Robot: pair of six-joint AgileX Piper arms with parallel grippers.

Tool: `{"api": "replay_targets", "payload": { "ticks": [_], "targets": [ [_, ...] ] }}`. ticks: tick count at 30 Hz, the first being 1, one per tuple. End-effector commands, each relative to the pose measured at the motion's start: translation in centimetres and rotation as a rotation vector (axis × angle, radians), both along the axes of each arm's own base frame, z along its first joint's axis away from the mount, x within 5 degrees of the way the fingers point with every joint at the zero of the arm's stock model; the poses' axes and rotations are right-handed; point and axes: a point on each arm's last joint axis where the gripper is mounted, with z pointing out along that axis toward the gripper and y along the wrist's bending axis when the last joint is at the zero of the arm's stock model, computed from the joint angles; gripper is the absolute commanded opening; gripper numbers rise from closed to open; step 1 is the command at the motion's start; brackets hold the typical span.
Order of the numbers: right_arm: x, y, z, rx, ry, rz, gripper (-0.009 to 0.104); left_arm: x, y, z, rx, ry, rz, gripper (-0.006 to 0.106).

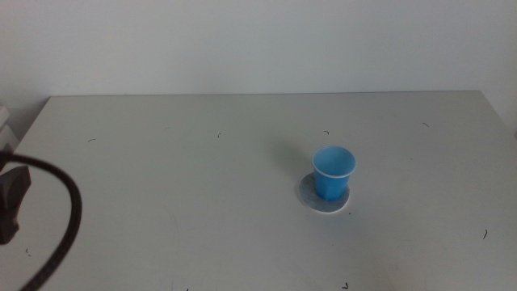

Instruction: Place an empty cup on a cup mat.

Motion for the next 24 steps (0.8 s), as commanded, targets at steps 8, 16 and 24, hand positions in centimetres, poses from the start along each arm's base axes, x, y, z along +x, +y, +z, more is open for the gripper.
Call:
{"api": "replay_targets", "payload": {
  "ticks": [8, 16, 24],
  "targets": [
    [-0.2, 0.0, 1.2, -0.023, -0.108, 0.004, 0.094, -3.4, 0.4, -4.6, -0.074, -0.245, 0.021, 0.103],
    [-0.2, 0.0, 1.2, -0.023, -0.108, 0.004, 0.094, -5.0, 0.4, -9.0, -0.149, -0.264, 0.030, 0.103],
    [-0.2, 0.0, 1.2, -0.023, -0.108, 0.004, 0.094, -5.8, 0.5, -11.0, -0.168, -0.283, 0.038, 0.103]
  ]
}}
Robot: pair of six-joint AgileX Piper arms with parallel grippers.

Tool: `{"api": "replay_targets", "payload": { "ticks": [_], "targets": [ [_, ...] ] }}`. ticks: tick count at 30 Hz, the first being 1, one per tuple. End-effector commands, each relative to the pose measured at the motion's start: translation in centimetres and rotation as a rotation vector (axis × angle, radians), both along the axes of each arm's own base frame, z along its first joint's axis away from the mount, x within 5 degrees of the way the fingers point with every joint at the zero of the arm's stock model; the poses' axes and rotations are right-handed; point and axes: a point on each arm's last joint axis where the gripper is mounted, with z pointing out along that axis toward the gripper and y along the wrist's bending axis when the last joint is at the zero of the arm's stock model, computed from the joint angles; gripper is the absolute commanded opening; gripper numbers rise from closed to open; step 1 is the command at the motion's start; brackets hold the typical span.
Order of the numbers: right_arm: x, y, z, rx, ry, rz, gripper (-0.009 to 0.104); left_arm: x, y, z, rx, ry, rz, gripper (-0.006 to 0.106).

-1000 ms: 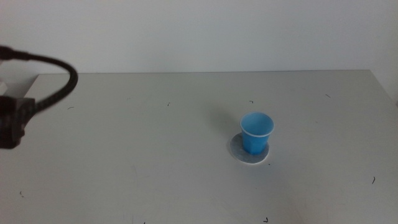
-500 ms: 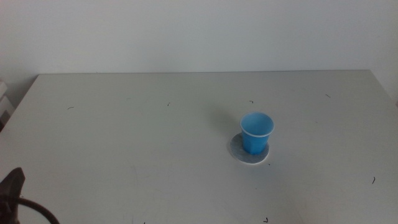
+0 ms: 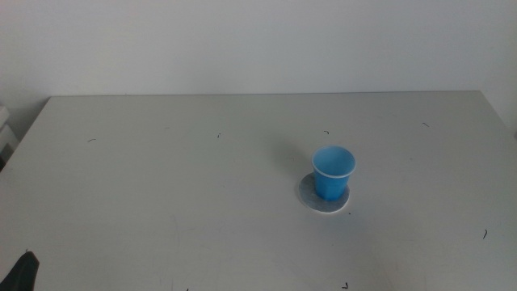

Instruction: Place an empty cup on a cup mat.

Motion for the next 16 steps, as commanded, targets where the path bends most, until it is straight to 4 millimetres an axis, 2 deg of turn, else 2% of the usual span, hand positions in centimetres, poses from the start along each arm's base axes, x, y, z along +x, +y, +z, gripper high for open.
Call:
{"api": "replay_targets", "payload": {
  "ticks": [1, 16],
  "targets": [
    [-0.17, 0.04, 1.21, -0.023, -0.108, 0.004, 0.094, 0.00, -0.12, 0.66, -0.017, -0.067, -0.012, 0.103],
    [-0.17, 0.04, 1.21, -0.023, -0.108, 0.004, 0.094, -0.23, -0.10, 0.84, -0.012, -0.099, -0.011, 0.103]
  ]
}}
